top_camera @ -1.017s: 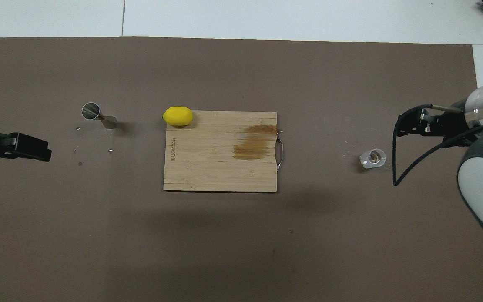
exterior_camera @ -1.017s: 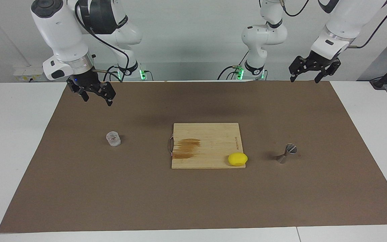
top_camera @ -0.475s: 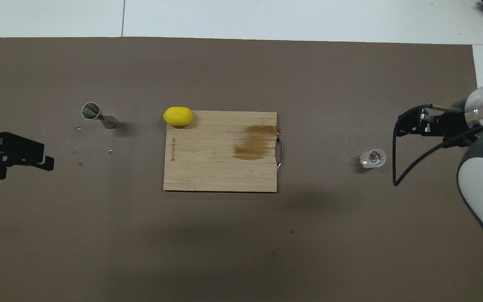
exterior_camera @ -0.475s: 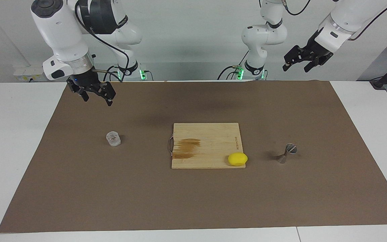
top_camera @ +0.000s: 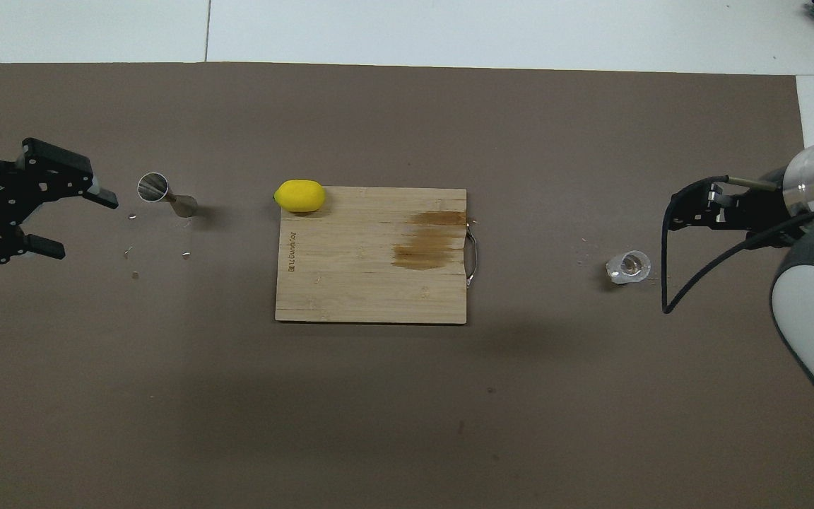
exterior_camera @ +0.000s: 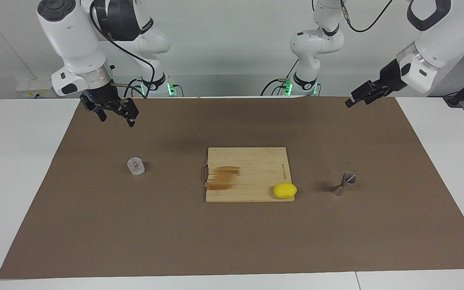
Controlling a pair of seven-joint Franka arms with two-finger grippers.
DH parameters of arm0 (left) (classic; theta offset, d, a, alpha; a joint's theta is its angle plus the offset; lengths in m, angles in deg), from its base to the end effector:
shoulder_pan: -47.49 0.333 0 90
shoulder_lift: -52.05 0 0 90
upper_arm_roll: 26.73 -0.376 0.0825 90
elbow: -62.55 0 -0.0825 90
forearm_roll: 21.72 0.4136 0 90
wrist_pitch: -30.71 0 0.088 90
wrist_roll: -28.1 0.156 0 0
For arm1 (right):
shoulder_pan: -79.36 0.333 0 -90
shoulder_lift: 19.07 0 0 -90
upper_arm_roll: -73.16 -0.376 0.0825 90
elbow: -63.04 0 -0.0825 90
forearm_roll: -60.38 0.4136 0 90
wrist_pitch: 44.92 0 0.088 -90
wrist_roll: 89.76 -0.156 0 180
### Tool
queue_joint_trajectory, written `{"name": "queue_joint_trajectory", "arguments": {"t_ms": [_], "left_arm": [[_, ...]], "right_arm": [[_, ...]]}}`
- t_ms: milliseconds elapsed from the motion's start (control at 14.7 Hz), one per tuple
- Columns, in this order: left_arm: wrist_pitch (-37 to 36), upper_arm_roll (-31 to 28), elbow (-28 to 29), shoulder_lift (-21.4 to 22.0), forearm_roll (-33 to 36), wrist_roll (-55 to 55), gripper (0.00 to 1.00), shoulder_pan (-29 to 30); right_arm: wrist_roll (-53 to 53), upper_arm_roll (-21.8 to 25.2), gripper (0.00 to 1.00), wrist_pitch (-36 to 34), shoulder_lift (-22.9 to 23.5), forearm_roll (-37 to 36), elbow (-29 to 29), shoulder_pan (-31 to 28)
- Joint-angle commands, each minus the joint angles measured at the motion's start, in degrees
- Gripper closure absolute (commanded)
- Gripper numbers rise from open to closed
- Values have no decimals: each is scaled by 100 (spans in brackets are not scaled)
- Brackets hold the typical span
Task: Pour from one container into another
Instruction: 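Open the left gripper and reach toward the small silver cup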
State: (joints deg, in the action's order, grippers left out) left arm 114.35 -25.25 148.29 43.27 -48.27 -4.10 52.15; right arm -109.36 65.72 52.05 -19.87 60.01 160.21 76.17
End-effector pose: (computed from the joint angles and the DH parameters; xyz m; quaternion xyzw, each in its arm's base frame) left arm 0.6192 -0.0382 0.5895 0.9238 0.2907 -0.1473 0.2010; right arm 0.5855 0.0430 0.5911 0.9911 -0.1332 0.0059 0.0030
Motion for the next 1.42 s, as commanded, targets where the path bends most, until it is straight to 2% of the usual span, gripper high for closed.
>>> {"name": "queue_joint_trajectory", "arguments": {"t_ms": [0,203,339,543,678,882,1085,1221,1357], "left_arm": [[624,37,-32,-439,-736,-1713,0,246],[1487,45,294,-667,-1412,-3148,0,456],[1725,46,382,-966,-1782,-3555,0,685],[1814,107,469,-1441,-2144,-3548,0,1080],[1814,142,837,-1460,-2240,-3486,0,1274],[1832,177,1427,-1398,-2784,-3486,0,1450],[2050,186,1639,-1389,-3268,-3407,0,1372],[2017,247,1718,-1424,-3374,-2987,0,1397],[1789,256,1718,-1677,-3645,-2460,0,1520]], "right_arm": [[140,-21,0,-55,-8,-16,-49,-58],[140,-21,0,-64,-8,-16,-49,-58],[140,-21,0,-64,-8,-16,-49,-58],[140,-21,0,-64,-8,-16,-49,-58],[140,-21,0,-55,-8,-25,-49,-58],[140,-21,0,-64,-8,-16,-49,-58],[140,-21,0,-64,-8,-16,-49,-58],[140,-21,0,-64,-8,-16,-49,-58],[140,-21,0,-64,-8,-16,-49,-58]]}}
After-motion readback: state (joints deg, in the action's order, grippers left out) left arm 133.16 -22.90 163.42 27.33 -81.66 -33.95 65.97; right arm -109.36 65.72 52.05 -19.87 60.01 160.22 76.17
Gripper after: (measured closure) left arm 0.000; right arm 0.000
